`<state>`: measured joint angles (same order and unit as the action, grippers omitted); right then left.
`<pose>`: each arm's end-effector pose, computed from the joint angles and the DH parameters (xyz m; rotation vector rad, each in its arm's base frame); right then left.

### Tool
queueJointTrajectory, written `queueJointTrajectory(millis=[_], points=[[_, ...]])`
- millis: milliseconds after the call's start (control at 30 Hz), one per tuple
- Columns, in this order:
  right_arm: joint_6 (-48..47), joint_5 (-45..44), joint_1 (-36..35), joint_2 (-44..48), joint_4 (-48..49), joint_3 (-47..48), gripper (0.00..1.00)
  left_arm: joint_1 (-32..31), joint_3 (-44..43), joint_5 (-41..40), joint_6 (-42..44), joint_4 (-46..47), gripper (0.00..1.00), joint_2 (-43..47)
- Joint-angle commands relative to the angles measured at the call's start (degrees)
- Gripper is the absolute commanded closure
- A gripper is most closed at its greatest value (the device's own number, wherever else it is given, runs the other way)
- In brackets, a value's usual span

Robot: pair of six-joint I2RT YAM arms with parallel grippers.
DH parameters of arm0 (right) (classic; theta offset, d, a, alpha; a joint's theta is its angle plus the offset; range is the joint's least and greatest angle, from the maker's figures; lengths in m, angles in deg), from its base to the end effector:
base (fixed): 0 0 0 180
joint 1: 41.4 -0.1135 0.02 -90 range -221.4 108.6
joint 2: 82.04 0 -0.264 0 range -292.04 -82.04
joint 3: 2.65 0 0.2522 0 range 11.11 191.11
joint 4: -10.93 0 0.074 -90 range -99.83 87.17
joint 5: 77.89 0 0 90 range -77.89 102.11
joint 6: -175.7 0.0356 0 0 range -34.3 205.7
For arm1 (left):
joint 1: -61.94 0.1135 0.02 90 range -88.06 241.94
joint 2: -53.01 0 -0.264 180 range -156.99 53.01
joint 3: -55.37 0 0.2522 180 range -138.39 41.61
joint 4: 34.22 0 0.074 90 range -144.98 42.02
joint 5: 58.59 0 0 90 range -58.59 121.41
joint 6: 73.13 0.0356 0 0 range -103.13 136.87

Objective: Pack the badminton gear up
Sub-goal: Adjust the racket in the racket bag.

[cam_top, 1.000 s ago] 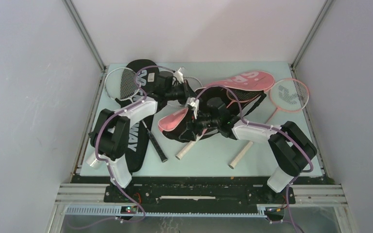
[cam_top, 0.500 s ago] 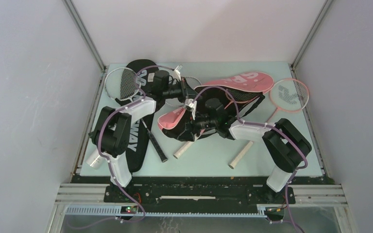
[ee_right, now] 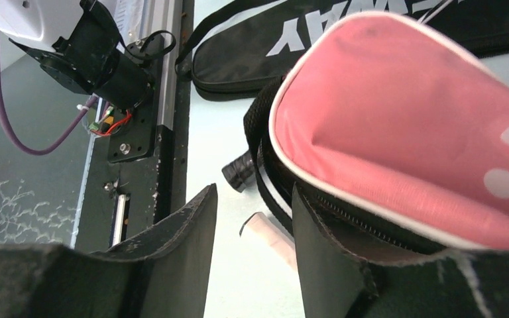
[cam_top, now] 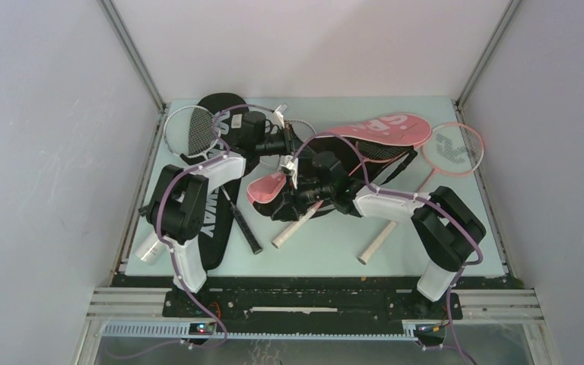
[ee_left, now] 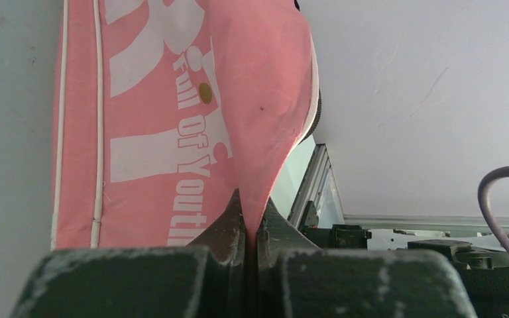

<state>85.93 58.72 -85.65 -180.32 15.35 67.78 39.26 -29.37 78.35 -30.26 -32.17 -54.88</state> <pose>0.2479 0.2777 0.2178 -1.2720 1.6398 1.2925 0.3818 -0.1878 0.2302 0.1645 2.1565 -1.5517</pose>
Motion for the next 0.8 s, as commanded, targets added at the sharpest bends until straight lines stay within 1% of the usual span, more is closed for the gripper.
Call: queueJointTrajectory(millis=[0, 67, 200, 267, 333, 433, 600, 667, 767], points=[[-3.39, -1.57, -1.13, -1.03, -3.06, 4.50, 0.49, 0.43, -0.09, 3.91, 0.03, 2.81, 1.00, 1.60], [-3.84, -1.61, -1.47, -1.44, -4.24, 5.37, 0.53, 0.48, -0.04, 3.95, 0.55, 2.31, 1.00, 1.82], [-6.24, -1.00, -1.97, -1.65, -6.60, 6.19, 0.71, 0.53, -0.24, 4.21, 0.88, 2.27, 1.00, 1.62], [-8.28, -1.58, -2.55, -1.65, -8.50, 6.70, 0.75, 0.54, -0.46, 4.34, 0.99, 2.04, 1.00, 1.41], [-9.50, -2.03, -2.72, -1.89, -10.18, 7.41, 0.75, 0.53, -0.50, 4.19, 1.42, 1.80, 1.00, 1.40], [-10.79, -1.94, -2.84, -2.18, -12.42, 8.59, 0.71, 0.53, -0.52, 4.13, 1.86, 1.39, 1.00, 1.51], [-12.89, -0.22, -3.48, -1.83, -14.53, 9.02, 0.70, 0.56, -0.64, 4.07, 2.84, 0.80, 1.00, 1.47], [-14.79, 0.17, -3.94, -1.62, -16.25, 9.58, 0.72, 0.53, -0.60, 3.89, 3.36, 0.31, 1.00, 1.41], [-16.93, 0.22, -4.58, -1.15, -17.86, 9.89, 0.78, 0.54, -0.81, 3.78, 3.58, 0.12, 1.00, 1.22]])
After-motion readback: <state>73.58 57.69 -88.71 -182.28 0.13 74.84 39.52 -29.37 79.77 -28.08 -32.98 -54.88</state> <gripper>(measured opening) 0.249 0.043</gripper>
